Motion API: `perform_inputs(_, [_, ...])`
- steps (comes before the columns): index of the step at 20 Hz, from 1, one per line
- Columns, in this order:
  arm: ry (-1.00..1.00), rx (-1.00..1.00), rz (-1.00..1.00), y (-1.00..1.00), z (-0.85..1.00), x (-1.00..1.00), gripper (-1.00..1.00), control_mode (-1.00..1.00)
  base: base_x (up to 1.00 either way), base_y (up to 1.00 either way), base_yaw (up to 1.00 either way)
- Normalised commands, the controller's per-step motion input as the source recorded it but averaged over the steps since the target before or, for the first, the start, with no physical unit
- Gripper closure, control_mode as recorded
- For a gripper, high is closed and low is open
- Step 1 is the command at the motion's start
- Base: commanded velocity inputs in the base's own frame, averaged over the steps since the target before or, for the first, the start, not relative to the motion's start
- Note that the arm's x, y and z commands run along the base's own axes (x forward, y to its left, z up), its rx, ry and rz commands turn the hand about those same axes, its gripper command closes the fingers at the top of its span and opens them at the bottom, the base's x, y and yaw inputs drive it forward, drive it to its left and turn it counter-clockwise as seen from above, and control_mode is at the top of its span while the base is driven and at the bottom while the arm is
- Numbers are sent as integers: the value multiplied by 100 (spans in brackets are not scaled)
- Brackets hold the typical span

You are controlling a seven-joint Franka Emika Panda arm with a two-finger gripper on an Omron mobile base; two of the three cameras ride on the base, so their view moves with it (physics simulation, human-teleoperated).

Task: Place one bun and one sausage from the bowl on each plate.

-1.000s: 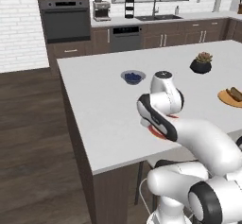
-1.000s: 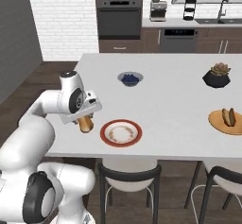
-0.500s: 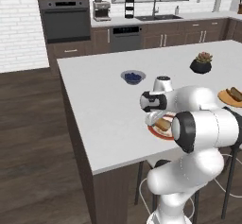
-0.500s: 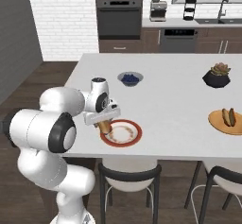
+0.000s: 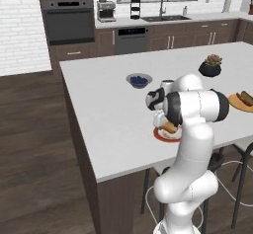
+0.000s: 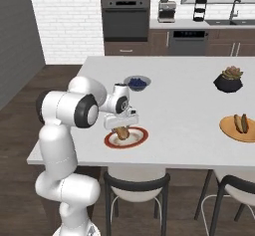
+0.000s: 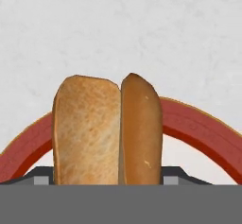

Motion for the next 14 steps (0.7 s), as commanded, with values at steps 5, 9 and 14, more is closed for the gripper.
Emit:
perform_inputs(5, [-4,1,0,-6,-34,-38,100,-100,0,0,0])
perform_inputs(9, [-5,4,-2,0,-6,-31,100,-100,0,0,0])
perform_inputs(14, [0,0,-9,-2,10,-23,100,-100,0,0,0])
